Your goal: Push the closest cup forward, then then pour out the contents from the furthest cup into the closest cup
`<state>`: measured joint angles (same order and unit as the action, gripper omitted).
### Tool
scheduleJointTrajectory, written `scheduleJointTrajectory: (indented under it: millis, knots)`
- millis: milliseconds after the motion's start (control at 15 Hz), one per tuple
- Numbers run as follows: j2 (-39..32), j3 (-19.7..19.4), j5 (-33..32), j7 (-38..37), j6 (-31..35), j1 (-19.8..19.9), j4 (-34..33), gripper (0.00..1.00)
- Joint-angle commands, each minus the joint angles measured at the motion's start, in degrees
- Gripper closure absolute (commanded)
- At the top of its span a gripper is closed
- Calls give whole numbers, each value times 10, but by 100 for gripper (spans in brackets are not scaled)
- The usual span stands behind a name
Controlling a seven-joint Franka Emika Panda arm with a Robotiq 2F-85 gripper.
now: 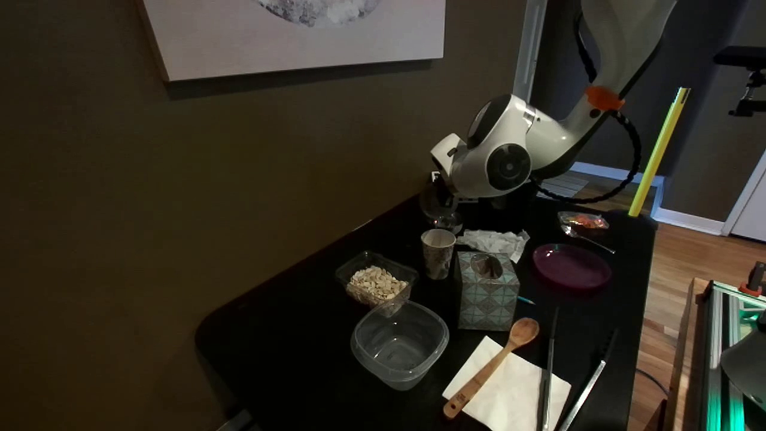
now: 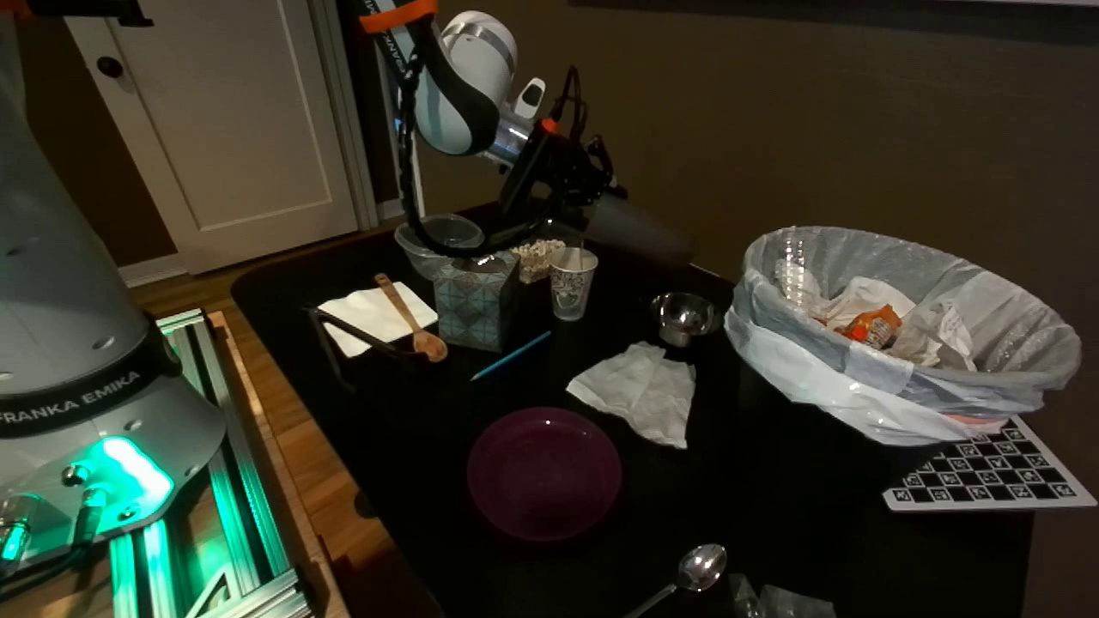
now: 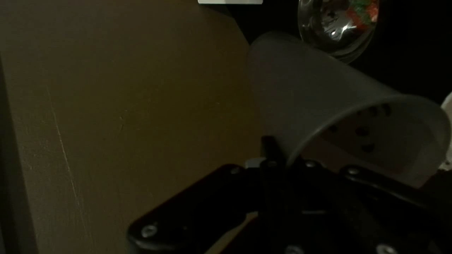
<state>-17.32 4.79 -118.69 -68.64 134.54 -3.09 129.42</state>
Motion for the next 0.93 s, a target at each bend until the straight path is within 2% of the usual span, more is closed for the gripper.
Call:
scheduleJointTrajectory:
  millis: [0, 533, 867]
  knots:
    - [17, 10, -12, -1, -22, 5, 16, 99]
    - [17, 11, -12, 1, -31, 5, 17, 99]
    - [17, 11, 7, 8, -9, 12, 13, 99]
